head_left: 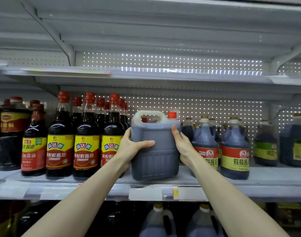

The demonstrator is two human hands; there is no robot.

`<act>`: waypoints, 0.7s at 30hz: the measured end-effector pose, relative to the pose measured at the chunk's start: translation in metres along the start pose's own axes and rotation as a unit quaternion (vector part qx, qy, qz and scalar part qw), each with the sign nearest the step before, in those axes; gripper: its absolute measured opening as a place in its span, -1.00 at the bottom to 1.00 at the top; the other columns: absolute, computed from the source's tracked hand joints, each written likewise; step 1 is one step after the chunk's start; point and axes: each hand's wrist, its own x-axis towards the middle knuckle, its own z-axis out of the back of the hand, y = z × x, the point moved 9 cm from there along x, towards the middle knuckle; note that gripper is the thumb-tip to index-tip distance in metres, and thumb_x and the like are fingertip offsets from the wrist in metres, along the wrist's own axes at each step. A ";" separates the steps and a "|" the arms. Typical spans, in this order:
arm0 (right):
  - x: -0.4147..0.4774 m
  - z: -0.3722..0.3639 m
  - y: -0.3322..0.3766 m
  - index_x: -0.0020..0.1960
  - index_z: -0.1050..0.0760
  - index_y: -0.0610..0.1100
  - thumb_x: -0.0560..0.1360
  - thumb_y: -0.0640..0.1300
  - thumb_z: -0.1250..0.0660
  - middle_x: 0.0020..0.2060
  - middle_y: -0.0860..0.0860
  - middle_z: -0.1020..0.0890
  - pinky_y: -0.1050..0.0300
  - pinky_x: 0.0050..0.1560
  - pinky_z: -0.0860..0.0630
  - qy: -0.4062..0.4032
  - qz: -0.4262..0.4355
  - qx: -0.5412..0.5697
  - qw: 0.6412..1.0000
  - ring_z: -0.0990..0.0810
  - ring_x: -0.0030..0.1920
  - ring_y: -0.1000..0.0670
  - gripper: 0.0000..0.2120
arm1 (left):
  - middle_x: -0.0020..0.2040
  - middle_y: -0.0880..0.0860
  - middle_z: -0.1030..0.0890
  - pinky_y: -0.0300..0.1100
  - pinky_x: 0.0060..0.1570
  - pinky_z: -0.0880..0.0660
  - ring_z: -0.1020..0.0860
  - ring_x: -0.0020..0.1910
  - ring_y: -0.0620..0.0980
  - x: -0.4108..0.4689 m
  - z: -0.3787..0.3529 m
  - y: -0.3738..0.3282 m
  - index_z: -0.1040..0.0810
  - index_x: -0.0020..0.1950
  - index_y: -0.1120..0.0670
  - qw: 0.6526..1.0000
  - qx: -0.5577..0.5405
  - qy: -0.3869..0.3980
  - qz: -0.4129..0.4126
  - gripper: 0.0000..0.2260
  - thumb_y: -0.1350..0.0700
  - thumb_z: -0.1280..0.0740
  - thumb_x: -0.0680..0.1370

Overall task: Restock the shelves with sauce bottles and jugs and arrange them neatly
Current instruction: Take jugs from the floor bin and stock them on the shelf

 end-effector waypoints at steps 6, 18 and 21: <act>0.018 0.007 -0.013 0.09 -0.53 -0.01 0.54 0.17 -0.23 0.00 -0.03 -0.67 0.06 -0.03 -0.61 -0.005 -0.007 -0.011 1.000 -0.65 -0.03 0.00 -0.70 | 0.03 0.04 -0.68 -0.13 -0.19 -0.59 -0.67 -0.05 0.01 0.019 -0.006 0.012 -0.51 0.18 0.01 1.000 0.006 -0.002 0.009 -0.26 0.09 -0.64 0.03; 0.040 0.013 -0.032 0.28 -0.49 -0.05 0.06 0.56 -0.32 0.13 -0.03 -0.64 -0.15 0.24 -0.52 -0.010 -0.031 -0.078 0.996 -0.62 0.13 -0.08 -0.03 | 0.05 0.01 -0.67 -0.13 -0.16 -0.59 -0.67 -0.03 -0.01 0.040 -0.003 0.035 -0.48 0.17 -0.07 1.000 0.014 -0.004 0.017 -0.35 0.12 -0.63 0.14; 0.031 0.010 -0.034 0.46 -0.30 0.02 0.10 0.61 -0.28 0.36 0.01 -0.48 -0.13 0.35 -0.41 -0.008 -0.031 -0.098 0.995 -0.47 0.33 -0.05 0.09 | 0.11 -0.02 -0.63 -0.17 -0.12 -0.59 -0.64 0.03 -0.03 0.036 0.000 0.039 -0.41 0.27 -0.08 1.000 0.029 0.001 0.010 -0.38 0.09 -0.60 0.29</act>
